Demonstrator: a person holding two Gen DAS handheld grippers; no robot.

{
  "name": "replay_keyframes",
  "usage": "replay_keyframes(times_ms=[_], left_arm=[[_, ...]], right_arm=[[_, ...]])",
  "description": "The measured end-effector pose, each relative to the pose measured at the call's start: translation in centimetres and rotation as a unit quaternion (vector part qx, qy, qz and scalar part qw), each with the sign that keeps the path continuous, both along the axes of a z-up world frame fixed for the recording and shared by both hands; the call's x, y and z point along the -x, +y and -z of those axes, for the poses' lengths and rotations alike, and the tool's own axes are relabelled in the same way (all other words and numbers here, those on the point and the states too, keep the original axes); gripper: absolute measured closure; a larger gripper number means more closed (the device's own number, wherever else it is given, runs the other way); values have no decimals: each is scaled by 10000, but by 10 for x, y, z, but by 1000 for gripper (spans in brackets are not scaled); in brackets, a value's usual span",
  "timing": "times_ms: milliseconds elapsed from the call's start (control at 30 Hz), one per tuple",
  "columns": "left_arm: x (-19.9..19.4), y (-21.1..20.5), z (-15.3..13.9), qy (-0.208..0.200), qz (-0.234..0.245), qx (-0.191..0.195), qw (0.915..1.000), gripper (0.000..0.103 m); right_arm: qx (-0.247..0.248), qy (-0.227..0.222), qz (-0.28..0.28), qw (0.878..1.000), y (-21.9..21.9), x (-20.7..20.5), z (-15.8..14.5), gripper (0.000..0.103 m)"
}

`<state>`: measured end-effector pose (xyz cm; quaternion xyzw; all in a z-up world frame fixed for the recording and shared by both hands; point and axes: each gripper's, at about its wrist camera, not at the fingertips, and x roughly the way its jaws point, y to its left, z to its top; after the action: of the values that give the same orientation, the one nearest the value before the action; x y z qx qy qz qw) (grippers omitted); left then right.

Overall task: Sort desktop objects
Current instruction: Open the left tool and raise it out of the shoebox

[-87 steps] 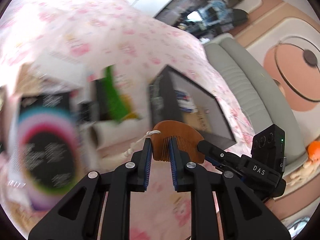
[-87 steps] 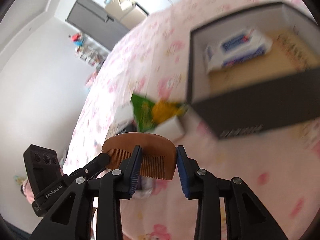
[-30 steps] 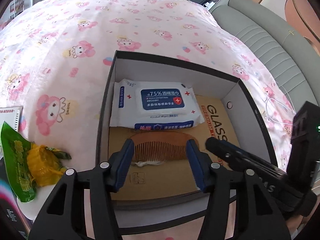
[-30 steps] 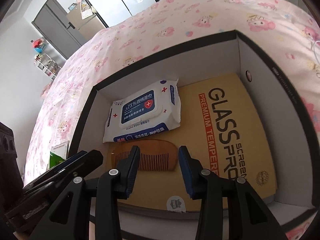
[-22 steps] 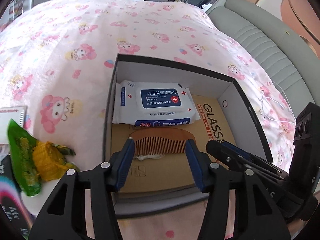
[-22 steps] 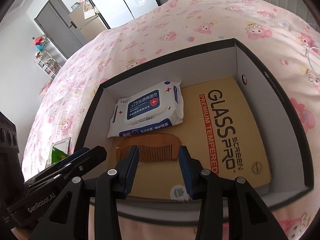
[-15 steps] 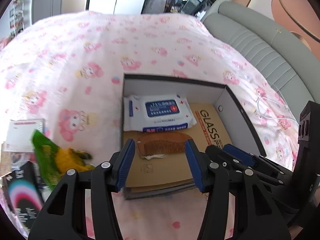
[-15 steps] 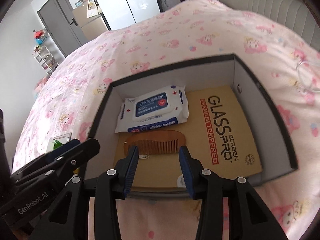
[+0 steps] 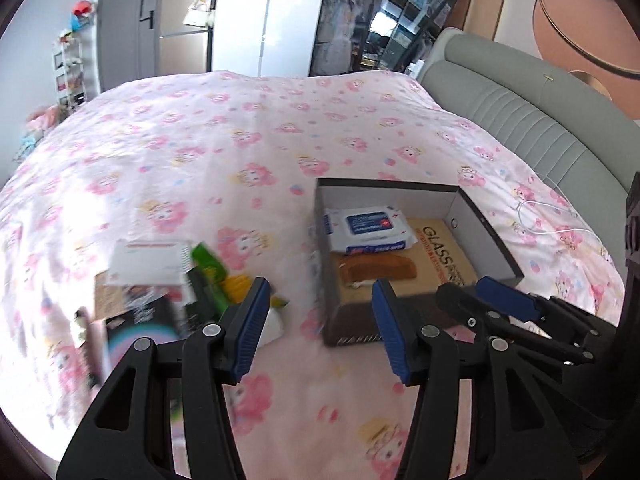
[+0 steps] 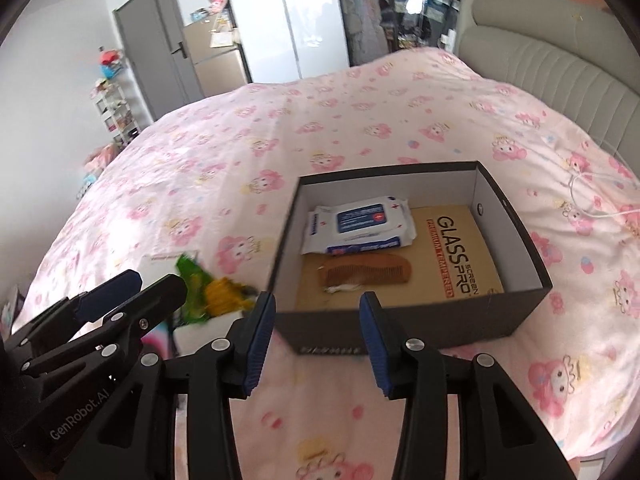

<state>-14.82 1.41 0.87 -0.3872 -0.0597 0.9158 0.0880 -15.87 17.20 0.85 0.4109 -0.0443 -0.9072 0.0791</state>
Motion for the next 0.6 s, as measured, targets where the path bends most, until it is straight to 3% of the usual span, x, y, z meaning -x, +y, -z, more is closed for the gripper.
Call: replay_keyframes(times_ms=[233,600], left_arm=[[-53,-33,-1,38,-266,17,9996,48],[-112,-67,24,-111,-701,-22,9975,48]], right_arm=[[-90,61,-255,9996,-35,-47,-4,63],[97,-180,-663,9976,-69,-92,25,63]])
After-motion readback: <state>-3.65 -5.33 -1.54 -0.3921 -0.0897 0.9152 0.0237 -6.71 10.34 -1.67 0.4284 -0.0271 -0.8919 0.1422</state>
